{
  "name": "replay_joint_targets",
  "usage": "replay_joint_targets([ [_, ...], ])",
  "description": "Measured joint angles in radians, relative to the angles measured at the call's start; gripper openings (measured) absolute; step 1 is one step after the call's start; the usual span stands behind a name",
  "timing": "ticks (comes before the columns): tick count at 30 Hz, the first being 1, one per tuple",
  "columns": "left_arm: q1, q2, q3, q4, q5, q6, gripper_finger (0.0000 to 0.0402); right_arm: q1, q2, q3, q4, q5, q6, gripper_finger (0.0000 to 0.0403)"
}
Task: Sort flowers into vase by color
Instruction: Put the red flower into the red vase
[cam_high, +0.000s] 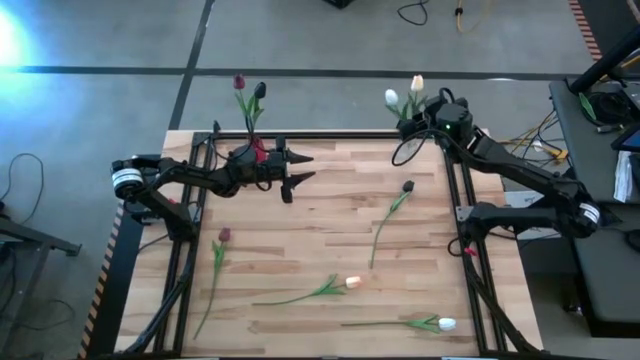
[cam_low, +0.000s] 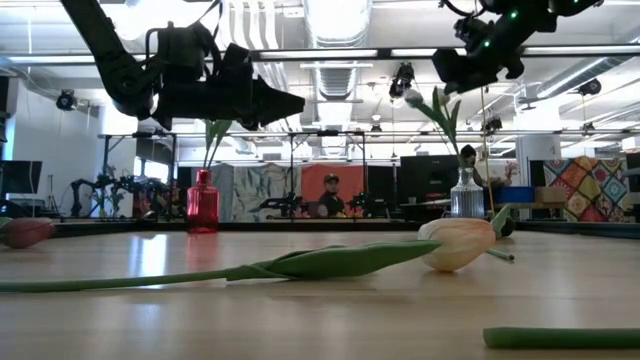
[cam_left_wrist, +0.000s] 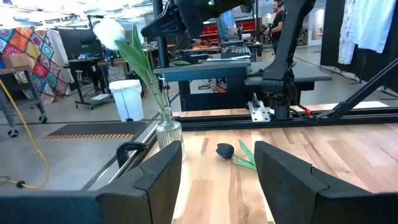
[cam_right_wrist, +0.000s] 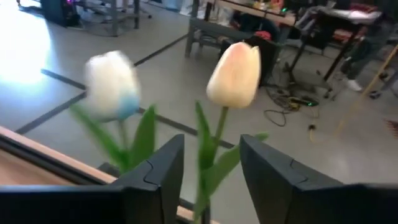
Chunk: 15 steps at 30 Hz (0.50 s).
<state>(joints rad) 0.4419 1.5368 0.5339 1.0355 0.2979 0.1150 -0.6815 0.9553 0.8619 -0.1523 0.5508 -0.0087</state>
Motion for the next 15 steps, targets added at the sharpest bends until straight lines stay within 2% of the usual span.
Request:
replay_joint_targets([
  [7, 0.0, -0.006, 0.0, -0.022, 0.0, 0.024, 0.0177, 0.015, -0.057, 0.0, -0.007, -0.012, -0.092, 0.019],
  [12, 0.0, -0.061, 0.003, -0.163, 0.021, 0.057, 0.0131, 0.064, -0.13, 0.0, -0.052, -0.086, -0.168, 0.0195],
  [15, -0.01, -0.115, 0.006, -0.29, 0.026, 0.099, 0.0092, 0.1, -0.171, 0.0, -0.084, -0.115, -0.184, 0.0179],
])
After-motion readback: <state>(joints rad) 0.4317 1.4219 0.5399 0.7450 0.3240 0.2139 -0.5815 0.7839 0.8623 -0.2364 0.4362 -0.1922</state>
